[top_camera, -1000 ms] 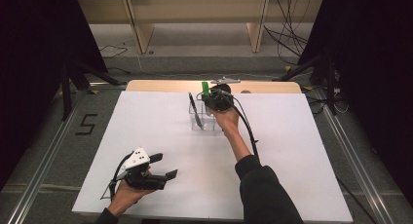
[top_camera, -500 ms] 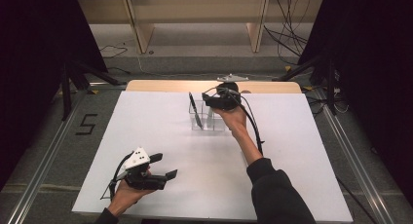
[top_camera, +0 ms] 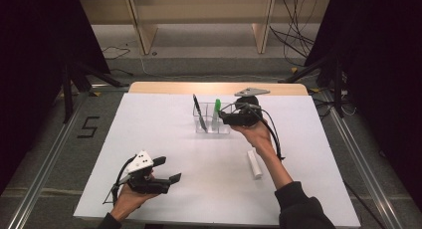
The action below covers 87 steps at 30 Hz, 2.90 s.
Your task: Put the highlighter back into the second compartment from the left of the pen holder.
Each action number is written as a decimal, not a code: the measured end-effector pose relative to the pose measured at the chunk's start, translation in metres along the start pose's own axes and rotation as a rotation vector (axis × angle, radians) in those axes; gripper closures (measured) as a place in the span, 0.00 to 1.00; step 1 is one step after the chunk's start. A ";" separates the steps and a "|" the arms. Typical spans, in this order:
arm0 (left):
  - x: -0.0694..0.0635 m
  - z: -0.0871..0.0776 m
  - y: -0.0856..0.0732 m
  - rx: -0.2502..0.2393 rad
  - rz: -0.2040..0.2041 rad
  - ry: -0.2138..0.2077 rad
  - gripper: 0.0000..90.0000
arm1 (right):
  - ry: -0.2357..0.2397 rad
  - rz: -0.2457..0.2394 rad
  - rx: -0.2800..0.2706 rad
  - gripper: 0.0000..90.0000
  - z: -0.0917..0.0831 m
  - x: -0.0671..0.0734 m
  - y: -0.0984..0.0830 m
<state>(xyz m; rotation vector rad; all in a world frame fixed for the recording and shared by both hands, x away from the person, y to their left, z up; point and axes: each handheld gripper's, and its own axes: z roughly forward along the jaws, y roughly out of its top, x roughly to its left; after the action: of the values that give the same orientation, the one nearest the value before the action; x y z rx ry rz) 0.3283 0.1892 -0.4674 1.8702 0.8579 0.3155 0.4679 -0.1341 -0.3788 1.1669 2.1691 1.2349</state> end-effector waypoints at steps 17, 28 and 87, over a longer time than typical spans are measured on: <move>0.000 0.000 0.000 -0.002 -0.003 0.002 0.17 | -0.041 0.013 -0.023 0.30 -0.038 0.005 -0.050; 0.001 -0.001 0.001 -0.021 -0.049 -0.036 0.17 | -0.045 0.022 -0.005 0.30 -0.058 0.001 -0.082; 0.005 -0.002 0.001 -0.029 -0.054 -0.019 0.17 | -0.023 0.083 0.143 0.23 -0.063 0.009 -0.124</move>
<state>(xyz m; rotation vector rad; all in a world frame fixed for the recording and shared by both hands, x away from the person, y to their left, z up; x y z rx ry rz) 0.3312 0.1938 -0.4662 1.8173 0.8848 0.2744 0.3622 -0.1931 -0.4478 1.3338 2.2437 1.1082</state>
